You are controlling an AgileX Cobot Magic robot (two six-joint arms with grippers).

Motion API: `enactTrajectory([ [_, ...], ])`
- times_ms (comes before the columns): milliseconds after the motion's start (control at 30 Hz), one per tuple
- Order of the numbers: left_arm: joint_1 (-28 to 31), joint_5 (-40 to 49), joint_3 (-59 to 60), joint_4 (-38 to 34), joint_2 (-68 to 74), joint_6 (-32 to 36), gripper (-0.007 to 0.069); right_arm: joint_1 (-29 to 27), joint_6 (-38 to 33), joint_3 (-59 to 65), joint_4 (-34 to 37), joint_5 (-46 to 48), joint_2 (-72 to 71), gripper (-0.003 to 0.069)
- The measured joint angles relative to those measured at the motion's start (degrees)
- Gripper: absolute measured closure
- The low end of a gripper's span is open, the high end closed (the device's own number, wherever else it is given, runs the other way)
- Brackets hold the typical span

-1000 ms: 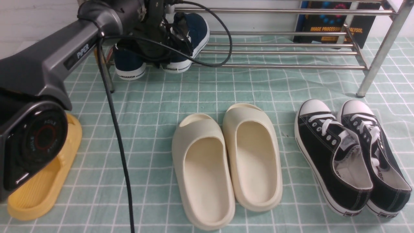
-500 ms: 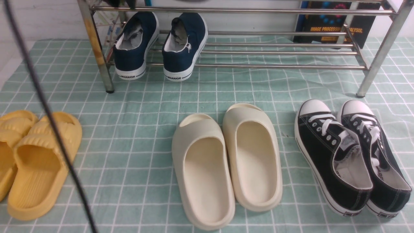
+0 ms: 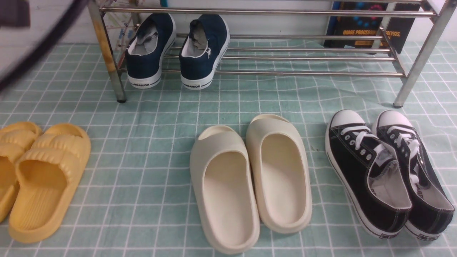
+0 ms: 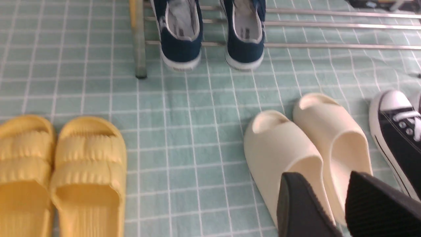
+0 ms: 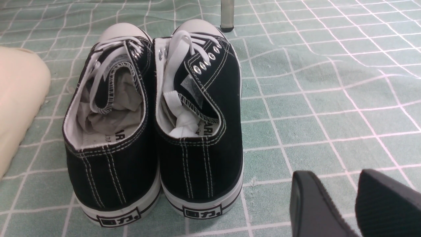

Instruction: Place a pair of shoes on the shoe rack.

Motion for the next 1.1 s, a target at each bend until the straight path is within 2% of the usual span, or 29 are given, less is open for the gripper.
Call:
enactTrajectory([
  [33, 0.0, -1.7, 4.2, -0.4, -3.6, -0.7, 0.0387, 0.0, 0.0, 0.0, 0.0, 0.0, 0.0, 0.0412],
  [67, 0.0, -7.2, 12.3, -1.4, -12.0, -2.7, 0.0387, 0.0, 0.0, 0.0, 0.0, 0.0, 0.0, 0.0412],
  [133, 0.0, -10.6, 17.7, -1.5, -16.6, -4.6, 0.0387, 0.0, 0.0, 0.0, 0.0, 0.0, 0.0, 0.0412],
  [167, 0.0, -14.3, 23.9, -1.5, -24.6, -7.4, 0.0387, 0.0, 0.0, 0.0, 0.0, 0.0, 0.0, 0.0412],
  [300, 0.0, -17.0, 32.8, -0.4, -35.3, -11.6, 0.041, 0.0, 0.0, 0.0, 0.0, 0.0, 0.0, 0.0412],
  [433, 0.0, -16.1, 38.2, 2.8, -43.9, -16.9, 0.054, 0.0, 0.0, 0.0, 0.0, 0.0, 0.0, 0.0412],
  [500, 0.0, -16.0, 40.1, 3.2, -46.6, -17.9, 0.0638, 0.0, 0.0, 0.0, 0.0, 0.0, 0.0, 0.0412],
  [1100, 0.2, -25.6, 54.5, 3.6, -47.8, -17.7, 0.0638, 0.0, 0.0, 0.0, 0.0, 0.0, 0.0, 0.0412],
])
